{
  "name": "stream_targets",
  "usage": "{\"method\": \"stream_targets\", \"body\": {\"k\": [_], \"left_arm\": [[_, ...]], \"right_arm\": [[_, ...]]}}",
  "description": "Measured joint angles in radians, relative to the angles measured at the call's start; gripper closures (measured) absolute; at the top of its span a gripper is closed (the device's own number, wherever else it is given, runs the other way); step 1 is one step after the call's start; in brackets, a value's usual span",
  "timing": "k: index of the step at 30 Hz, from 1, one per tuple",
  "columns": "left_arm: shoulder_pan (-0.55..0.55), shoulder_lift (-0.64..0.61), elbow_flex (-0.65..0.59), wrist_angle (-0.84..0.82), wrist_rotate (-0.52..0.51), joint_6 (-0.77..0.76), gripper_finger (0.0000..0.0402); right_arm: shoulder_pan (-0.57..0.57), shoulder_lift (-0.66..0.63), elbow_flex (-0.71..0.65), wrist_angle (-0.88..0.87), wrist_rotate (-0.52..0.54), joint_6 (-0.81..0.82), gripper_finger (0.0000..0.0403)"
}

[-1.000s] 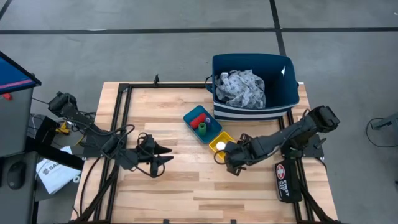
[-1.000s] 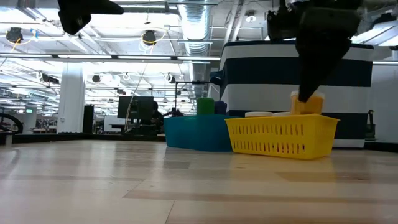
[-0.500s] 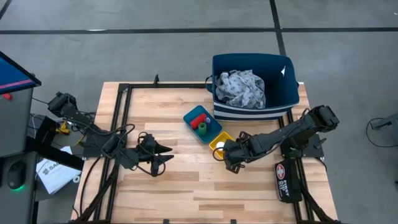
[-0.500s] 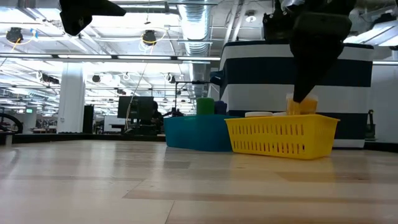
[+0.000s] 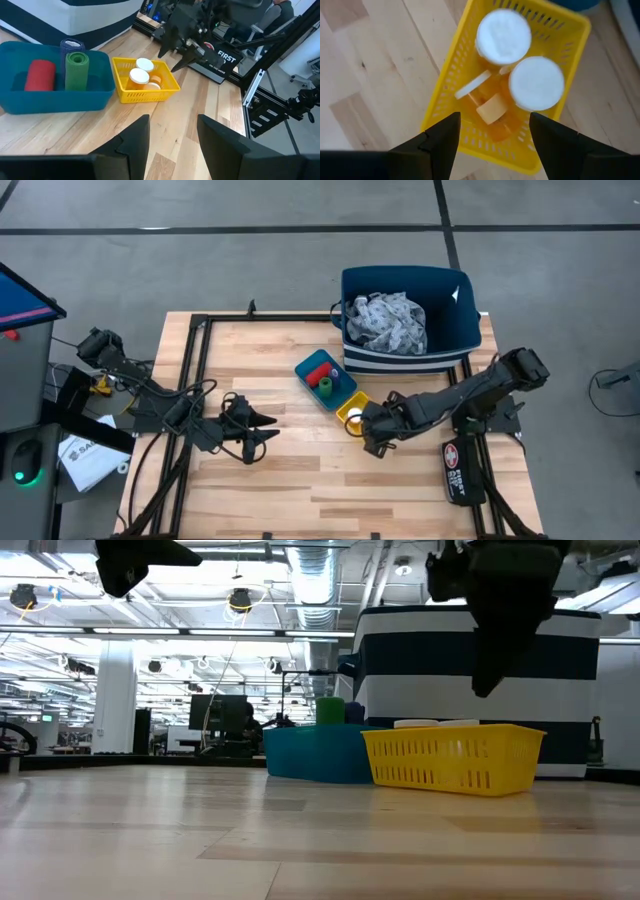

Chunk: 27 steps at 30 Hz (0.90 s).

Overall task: Pick & Place Medicine items
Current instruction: Return to Home Position

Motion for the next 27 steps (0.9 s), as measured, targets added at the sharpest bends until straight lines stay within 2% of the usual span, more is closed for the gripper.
{"method": "stream_targets", "body": {"k": [10,13,17,18,19,21,23,24,25,27], "left_arm": [[0.0,-0.016,0.0,-0.063,0.0,0.003,0.0245],[-0.004,-0.094,0.0,-0.19,0.0,-0.003,0.0245],[-0.025,-0.268,-0.001,-0.406,-0.024,-0.006,0.0245],[-0.027,-0.306,-0.015,-0.413,-0.046,0.005,0.0245],[-0.029,-0.343,-0.048,-0.363,-0.078,0.033,0.0245],[-0.004,-0.389,-0.168,-0.07,-0.114,0.201,0.0245],[0.087,-0.376,-0.286,0.322,-0.009,0.416,0.0245],[0.155,-0.363,-0.323,0.433,0.061,0.469,0.0245],[0.217,-0.36,-0.347,0.47,0.123,0.489,0.0245],[0.309,-0.418,-0.361,0.43,0.229,0.491,0.0245]], "right_arm": [[0.012,-0.143,0.0,-0.093,0.098,0.12,0.0168],[0.05,-0.202,0.0,-0.118,0.145,0.177,0.0168],[0.128,-0.27,0.0,-0.132,0.203,0.276,0.0168],[0.149,-0.283,0.0,-0.131,0.223,0.297,0.0168],[0.173,-0.294,0.0,-0.126,0.248,0.32,0.0168],[0.216,-0.307,0.0,-0.119,0.309,0.367,0.0168],[0.25,-0.313,0.0,-0.119,0.364,0.417,0.0168],[0.261,-0.316,0.0,-0.12,0.378,0.441,0.0168],[0.268,-0.319,0.0,-0.12,0.382,0.46,0.0168],[0.279,-0.325,0.0,-0.116,0.384,0.489,0.0168]]}}
